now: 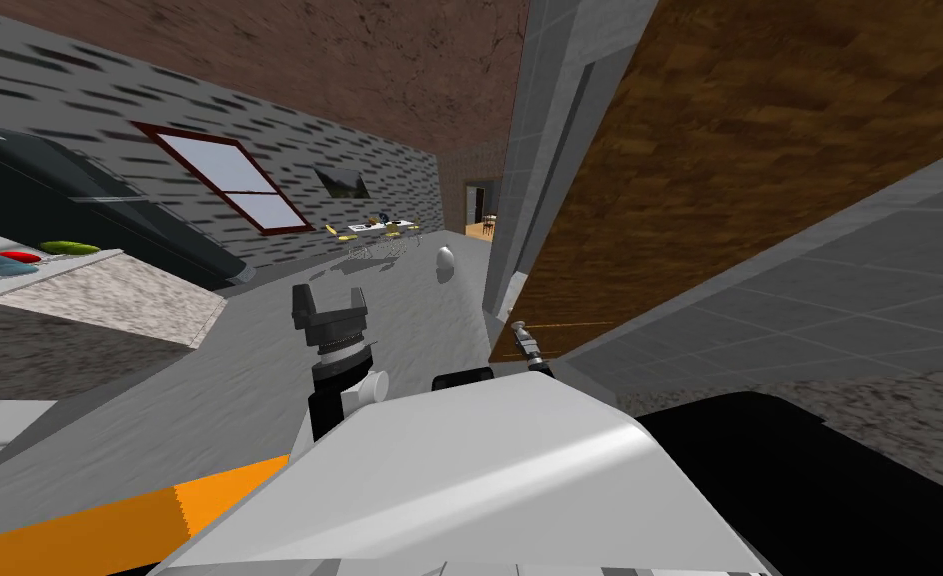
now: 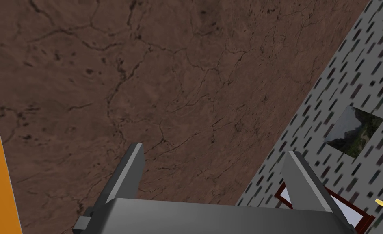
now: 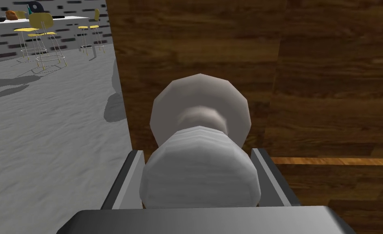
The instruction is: Pull the door open
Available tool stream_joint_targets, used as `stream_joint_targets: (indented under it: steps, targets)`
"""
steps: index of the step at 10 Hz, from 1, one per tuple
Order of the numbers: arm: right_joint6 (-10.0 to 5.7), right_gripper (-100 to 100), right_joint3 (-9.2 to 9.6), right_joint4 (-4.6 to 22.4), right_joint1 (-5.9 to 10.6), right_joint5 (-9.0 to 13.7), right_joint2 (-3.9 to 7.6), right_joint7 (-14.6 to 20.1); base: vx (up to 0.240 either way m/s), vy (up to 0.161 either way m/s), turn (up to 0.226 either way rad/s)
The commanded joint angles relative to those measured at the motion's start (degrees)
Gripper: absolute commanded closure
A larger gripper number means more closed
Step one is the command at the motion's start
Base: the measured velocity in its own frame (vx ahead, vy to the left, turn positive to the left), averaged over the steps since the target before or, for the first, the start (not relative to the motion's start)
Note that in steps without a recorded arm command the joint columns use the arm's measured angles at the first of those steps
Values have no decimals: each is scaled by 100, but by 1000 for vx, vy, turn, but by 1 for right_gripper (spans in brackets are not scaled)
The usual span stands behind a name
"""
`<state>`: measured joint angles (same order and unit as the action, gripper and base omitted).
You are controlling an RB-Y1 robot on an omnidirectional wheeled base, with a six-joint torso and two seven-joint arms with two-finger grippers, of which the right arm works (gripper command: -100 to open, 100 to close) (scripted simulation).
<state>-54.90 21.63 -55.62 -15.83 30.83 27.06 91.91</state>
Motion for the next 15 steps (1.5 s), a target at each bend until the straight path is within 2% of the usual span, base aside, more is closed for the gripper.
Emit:
stream_joint_targets:
  steps: [1, 2, 4, 9, 12, 15]
  targets:
    - [0, 100, 0, 0, 0, 0, 0, 0, -103, -3, -10]
    - [-100, 100, 97, -42, -135, -65, 40, 17, 37, -40, 200]
    - [-233, 100, 189, -97, -268, -135, 90, 35, 100, -89, 106]
    - [-736, 100, 523, -305, -764, -398, 278, 103, -19, -24, 66]
    - [-891, 100, 632, -371, -921, -479, 341, 129, -152, -23, 28]
    - [-955, 100, 679, -399, -987, -512, 368, 141, -153, 9, -24]
